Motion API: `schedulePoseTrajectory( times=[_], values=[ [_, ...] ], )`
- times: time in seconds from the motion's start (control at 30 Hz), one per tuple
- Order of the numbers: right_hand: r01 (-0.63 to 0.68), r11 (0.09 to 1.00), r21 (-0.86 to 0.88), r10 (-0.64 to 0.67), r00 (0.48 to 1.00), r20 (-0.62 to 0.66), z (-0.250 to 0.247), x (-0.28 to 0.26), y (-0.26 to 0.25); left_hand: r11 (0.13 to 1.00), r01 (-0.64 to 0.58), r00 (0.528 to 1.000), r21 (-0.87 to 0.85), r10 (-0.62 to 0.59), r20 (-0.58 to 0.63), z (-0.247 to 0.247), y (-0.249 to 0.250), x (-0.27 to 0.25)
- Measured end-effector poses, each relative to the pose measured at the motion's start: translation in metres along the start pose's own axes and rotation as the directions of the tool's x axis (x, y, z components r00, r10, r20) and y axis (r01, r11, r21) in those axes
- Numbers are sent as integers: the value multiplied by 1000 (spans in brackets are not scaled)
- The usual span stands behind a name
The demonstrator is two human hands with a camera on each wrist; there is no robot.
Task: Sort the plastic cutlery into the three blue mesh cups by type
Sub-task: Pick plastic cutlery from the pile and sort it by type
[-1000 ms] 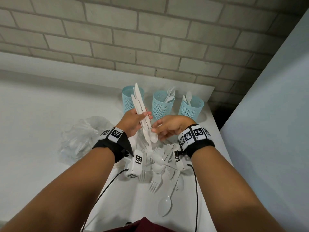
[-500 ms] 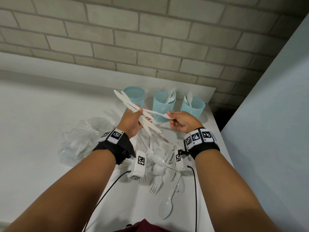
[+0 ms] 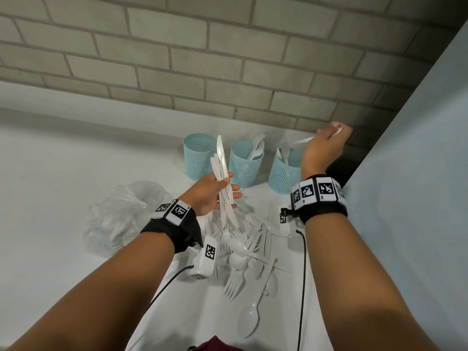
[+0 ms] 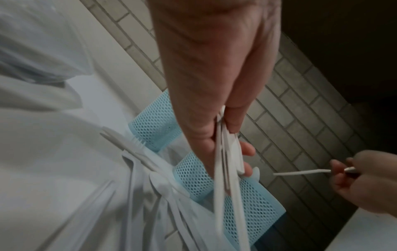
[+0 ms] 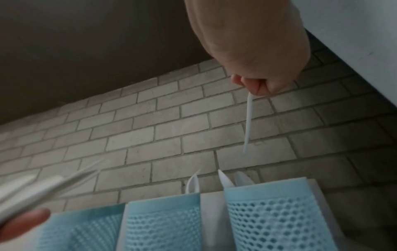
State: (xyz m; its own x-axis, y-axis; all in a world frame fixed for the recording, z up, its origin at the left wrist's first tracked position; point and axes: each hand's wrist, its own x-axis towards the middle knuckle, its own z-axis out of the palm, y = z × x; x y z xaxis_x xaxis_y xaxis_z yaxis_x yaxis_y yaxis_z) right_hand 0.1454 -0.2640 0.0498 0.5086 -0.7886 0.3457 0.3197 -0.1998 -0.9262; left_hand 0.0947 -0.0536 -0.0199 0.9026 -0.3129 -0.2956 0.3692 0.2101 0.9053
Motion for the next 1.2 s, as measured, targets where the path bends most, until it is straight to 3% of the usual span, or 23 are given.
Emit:
schedulePoseTrajectory(
  times=[0.07,0.17,0.3,0.37,0.43,0.5,0.57,0.63,0.7,0.8,0.87,0.93,1.0,1.2],
  values=[
    [49,993,-109,-48,999,11,-1,5,4,1000,9,1000,15,-9,14,2,0,0],
    [-3,936,-352,62,986,155,1,11,19,999,13,999,35,-14,30,5,0,0],
    [-87,853,-514,326,858,397,6,13,43,998,15,999,62,-18,49,4,-1,-1],
    [-108,852,-513,370,817,442,6,10,44,997,11,998,75,-15,55,3,-1,-2],
    [-23,855,-519,279,863,421,7,6,40,997,4,998,81,-9,58,1,-1,-1],
    [118,874,-471,81,921,381,7,-1,29,997,-1,998,77,-3,56,0,-1,0],
    [249,918,-309,-114,911,396,10,-13,16,997,-4,999,77,0,51,-1,-1,1],
    [277,948,-157,-163,846,507,15,-27,6,997,-4,999,76,1,51,-1,-2,1],
    [263,954,-144,-110,755,647,20,-40,-1,998,-2,998,69,-2,56,-2,-2,0],
    [270,925,-267,69,572,817,25,-55,-9,998,6,998,62,-10,66,-2,-1,-1],
    [237,897,-373,237,454,859,28,-64,-6,998,17,997,64,-22,75,-2,-1,-2],
    [179,889,-420,331,381,863,31,-72,2,997,30,996,67,-36,80,-3,0,-4],
    [67,894,-443,387,384,838,34,-76,12,997,45,995,62,-50,85,-4,-1,-5],
    [-379,842,-385,536,497,683,36,-72,22,995,75,991,61,-81,102,-7,-2,-8]
  ],
)
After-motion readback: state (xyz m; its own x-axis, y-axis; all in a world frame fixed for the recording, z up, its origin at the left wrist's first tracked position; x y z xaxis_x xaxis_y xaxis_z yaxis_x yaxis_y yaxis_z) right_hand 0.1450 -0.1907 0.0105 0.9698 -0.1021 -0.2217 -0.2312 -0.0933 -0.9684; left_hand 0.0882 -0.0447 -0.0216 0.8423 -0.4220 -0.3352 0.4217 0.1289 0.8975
